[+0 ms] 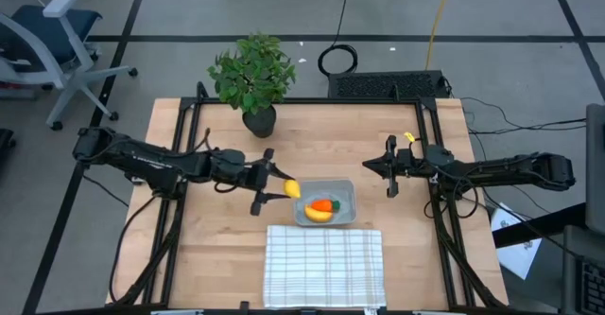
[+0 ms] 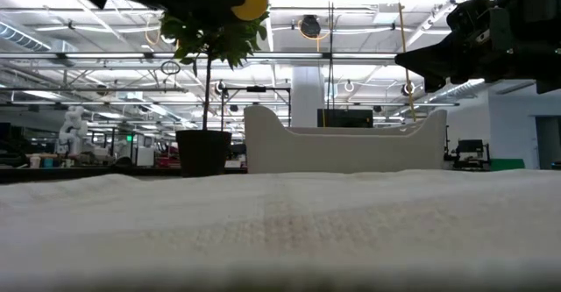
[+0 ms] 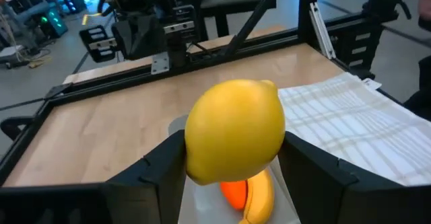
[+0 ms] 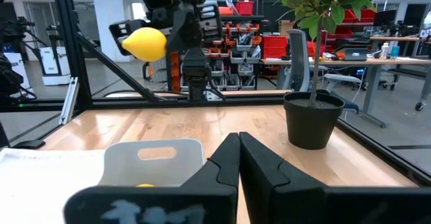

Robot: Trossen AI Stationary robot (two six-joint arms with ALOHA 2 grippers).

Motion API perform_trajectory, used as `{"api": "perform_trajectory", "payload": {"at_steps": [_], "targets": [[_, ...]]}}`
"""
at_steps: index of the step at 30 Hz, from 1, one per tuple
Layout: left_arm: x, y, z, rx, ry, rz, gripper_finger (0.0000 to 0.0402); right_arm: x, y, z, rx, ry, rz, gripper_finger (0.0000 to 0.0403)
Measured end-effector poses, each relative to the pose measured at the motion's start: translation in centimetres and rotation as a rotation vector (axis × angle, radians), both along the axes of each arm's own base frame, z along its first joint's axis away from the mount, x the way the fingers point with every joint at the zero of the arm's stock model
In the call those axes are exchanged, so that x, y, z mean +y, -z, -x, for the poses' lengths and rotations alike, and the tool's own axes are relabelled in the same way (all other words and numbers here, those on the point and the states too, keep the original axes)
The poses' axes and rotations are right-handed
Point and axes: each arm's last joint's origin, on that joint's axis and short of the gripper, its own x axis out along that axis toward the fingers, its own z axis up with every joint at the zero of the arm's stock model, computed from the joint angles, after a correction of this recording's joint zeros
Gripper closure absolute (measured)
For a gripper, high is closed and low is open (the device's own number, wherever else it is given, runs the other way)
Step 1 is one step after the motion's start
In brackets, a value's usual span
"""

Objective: Pick and placing Produce into tupperware
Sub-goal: Put the lemon into the gray bin

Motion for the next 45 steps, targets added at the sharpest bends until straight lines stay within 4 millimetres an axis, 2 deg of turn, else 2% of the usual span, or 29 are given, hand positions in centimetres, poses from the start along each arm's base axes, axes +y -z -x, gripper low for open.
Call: {"api": "perform_trajectory", "payload": {"at_steps": [9,20,31,35,39,45], "targets": [[0.6,-1.3,-3.4,0.005,-0.021,-0.013,0.0192,0.0,0.0,0.0,0.005,0.000,-0.001,0.0403],[2.1,-1.4,-5.6,0.018,-0.006,0.025,0.0192,0.0,0.1,0.0,0.008,0.000,-0.002,0.0403],[3.5,-2.0,-6.2,0.004,-0.010,0.057,0.0192,0.0,0.0,0.0,0.005,0.000,-0.002,0.0403],[3.8,-1.8,-6.1,0.068,-0.036,0.109,0.0192,0.0,0.0,0.0,0.005,0.000,-0.001,0.0403],[3.9,-2.8,-6.3,0.146,-0.082,0.108,0.0192,0.0,0.0,0.0,0.005,0.000,0.000,0.0403],[3.5,-4.0,-7.9,0.211,-0.082,0.090,0.0192,0.0,0.1,0.0,0.007,0.000,0.001,0.0403]]}}
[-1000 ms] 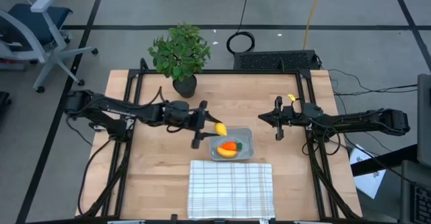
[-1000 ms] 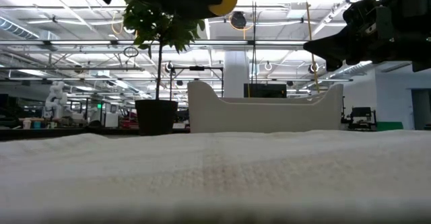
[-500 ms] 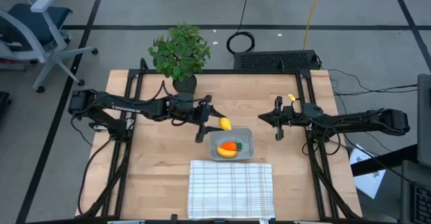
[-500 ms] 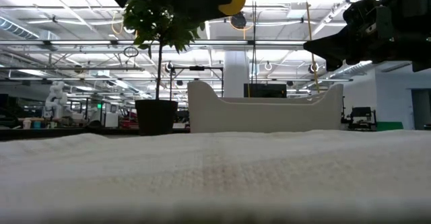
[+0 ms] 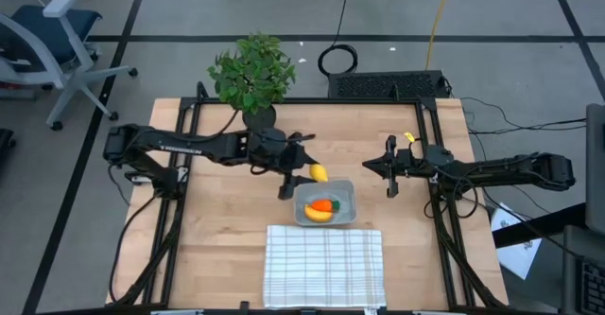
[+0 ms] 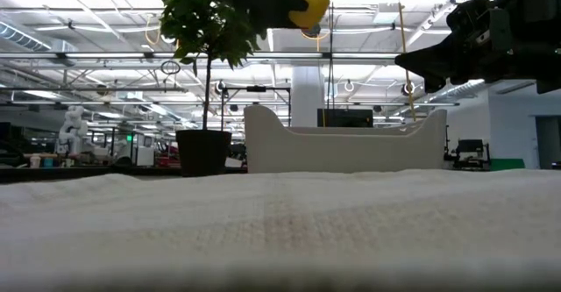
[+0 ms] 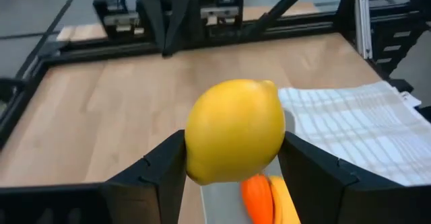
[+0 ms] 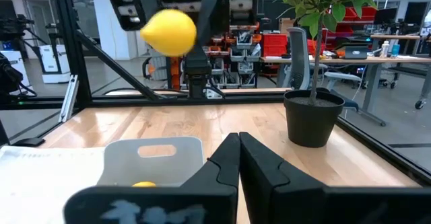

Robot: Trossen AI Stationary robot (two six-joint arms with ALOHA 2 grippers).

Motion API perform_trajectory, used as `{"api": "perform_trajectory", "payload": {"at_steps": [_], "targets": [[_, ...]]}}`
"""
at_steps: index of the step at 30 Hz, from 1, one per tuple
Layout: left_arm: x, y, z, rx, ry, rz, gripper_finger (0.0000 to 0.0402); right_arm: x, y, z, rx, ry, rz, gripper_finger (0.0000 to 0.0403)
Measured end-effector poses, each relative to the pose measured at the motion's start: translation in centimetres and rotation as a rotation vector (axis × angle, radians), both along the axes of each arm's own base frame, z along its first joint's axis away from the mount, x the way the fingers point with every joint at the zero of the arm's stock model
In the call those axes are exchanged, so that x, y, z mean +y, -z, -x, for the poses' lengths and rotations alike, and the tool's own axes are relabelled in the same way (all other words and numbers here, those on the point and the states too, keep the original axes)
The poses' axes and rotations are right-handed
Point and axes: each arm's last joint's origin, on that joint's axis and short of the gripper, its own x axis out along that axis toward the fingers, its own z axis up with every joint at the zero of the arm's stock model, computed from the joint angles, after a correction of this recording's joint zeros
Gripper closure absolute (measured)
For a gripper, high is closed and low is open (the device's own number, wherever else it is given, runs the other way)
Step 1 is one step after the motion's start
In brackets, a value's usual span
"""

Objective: Pick and placing Produce into tupperware
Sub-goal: Put the lemon into the gray bin

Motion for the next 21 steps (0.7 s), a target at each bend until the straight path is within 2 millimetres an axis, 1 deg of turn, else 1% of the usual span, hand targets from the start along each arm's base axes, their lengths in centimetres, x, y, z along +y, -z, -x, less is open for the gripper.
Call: {"api": "perform_trajectory", "payload": {"at_steps": [2,6,8,12,18,21], "targets": [[0.0,0.2,-0.6,0.054,0.008,-0.008,0.0192,0.0,0.0,0.0,-0.001,0.000,0.001,0.0403],[0.0,1.1,-2.5,0.172,0.005,0.000,0.0192,0.0,0.0,0.0,0.005,0.000,-0.002,0.0403],[0.0,1.3,-3.4,0.206,0.001,0.009,0.0192,0.0,0.1,0.0,0.008,0.000,-0.003,0.0403],[-0.3,2.1,-4.7,0.305,0.010,0.013,0.0192,0.0,0.1,0.0,0.008,0.000,-0.002,0.0403],[-0.7,3.2,-5.7,0.358,0.060,0.046,0.0192,0.0,0.1,0.0,0.012,0.000,-0.002,0.0403],[-0.9,4.1,-6.0,0.387,0.066,0.053,0.0192,0.0,0.1,0.0,0.012,0.000,-0.002,0.0403]]}}
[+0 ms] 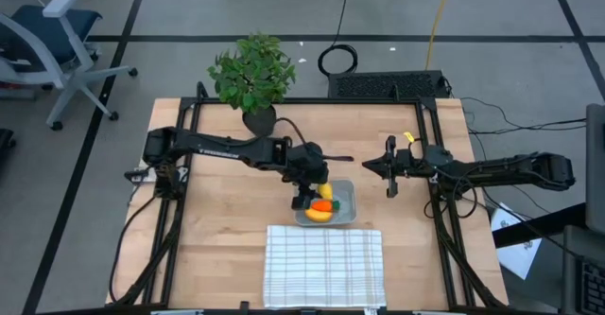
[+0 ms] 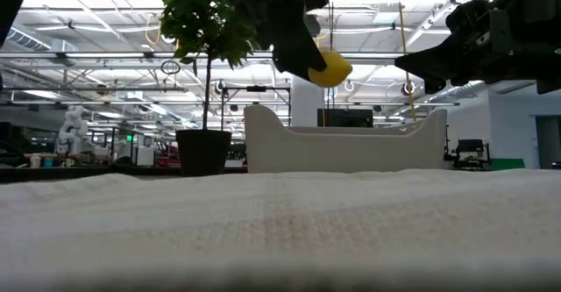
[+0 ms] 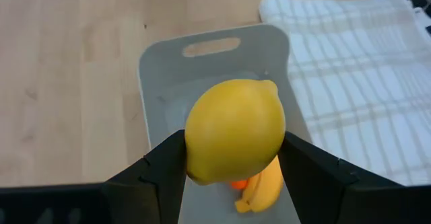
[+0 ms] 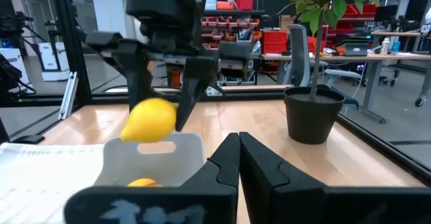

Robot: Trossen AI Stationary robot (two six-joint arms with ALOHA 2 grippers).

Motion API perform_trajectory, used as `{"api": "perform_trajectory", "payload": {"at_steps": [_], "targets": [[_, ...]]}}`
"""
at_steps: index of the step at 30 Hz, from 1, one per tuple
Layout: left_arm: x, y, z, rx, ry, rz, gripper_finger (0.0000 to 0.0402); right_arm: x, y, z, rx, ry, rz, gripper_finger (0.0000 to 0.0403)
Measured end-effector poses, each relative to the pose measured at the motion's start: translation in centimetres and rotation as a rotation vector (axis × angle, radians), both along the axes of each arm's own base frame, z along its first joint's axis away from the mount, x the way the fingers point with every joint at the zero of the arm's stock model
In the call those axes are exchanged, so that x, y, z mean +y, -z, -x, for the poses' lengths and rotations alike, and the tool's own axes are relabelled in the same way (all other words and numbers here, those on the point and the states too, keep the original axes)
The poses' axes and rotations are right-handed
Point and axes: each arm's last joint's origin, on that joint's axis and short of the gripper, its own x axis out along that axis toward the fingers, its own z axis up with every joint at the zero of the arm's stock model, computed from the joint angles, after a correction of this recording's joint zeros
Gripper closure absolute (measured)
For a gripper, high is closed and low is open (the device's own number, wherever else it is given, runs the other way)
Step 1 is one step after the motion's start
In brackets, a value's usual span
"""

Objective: Pick and placing Produce into tupperware
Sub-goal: Put the lemon into the gray bin

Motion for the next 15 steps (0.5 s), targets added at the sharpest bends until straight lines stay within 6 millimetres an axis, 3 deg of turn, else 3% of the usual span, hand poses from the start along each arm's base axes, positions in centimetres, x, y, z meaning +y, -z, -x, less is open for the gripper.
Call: {"api": "perform_trajectory", "payload": {"at_steps": [8,15], "targets": [[-0.4,1.8,-0.2,0.056,0.101,-0.080,0.0192,0.0,0.0,0.0,0.001,0.000,-0.001,0.0403],[-0.5,2.1,0.2,0.071,0.245,-0.182,0.0192,0.0,0.0,0.0,-0.002,0.000,-0.002,0.0403]]}}
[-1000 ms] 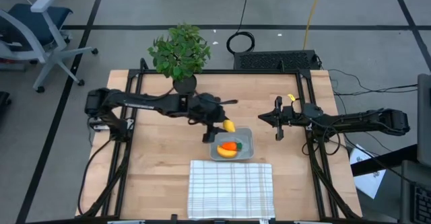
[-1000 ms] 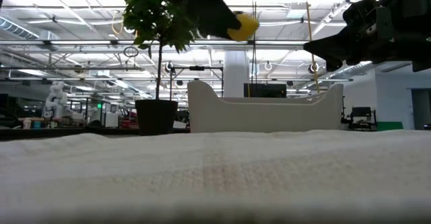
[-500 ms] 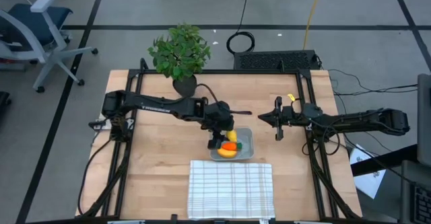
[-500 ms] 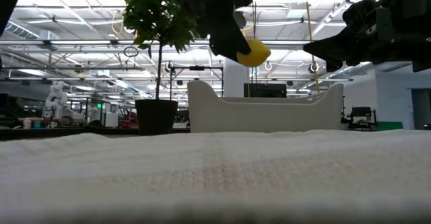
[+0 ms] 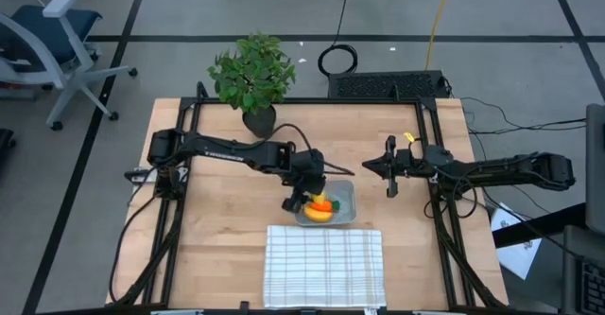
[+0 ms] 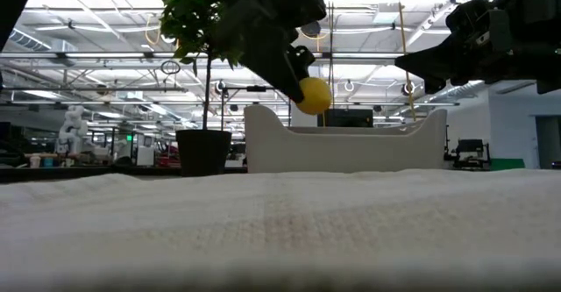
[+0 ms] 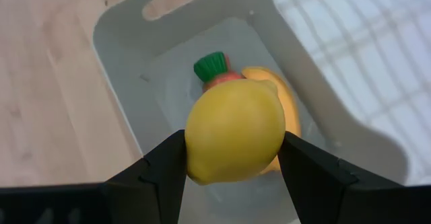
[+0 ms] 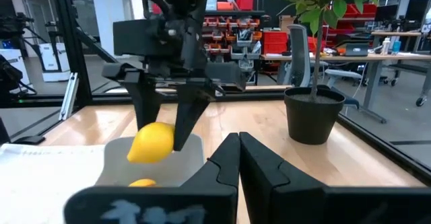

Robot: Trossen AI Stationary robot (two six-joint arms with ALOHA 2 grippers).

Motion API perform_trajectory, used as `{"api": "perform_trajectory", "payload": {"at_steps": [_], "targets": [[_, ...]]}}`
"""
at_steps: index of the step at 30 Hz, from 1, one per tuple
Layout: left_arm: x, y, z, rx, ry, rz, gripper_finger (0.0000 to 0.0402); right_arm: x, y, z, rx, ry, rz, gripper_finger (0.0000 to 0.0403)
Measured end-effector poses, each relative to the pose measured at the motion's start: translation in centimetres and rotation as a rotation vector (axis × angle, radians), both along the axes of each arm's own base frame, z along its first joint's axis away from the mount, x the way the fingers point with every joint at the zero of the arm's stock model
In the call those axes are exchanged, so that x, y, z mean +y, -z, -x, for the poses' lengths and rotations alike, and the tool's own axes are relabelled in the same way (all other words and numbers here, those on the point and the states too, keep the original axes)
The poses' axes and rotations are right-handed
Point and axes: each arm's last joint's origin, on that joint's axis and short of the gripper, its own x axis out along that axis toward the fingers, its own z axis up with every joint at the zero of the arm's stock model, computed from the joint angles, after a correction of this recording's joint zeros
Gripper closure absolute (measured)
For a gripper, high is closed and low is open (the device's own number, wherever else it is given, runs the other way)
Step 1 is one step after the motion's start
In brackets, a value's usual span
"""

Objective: Pick and placing Produce into tupperware
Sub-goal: Put the lemon into the gray bin

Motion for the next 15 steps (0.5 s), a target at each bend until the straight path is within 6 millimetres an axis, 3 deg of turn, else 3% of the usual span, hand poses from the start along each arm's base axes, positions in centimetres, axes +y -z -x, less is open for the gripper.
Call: {"api": "perform_trajectory", "payload": {"at_steps": [15], "targets": [[0.09,0.43,0.19,-0.026,0.299,-0.243,0.0192,0.00,0.00,0.00,0.000,0.000,0.000,0.0403]]}}
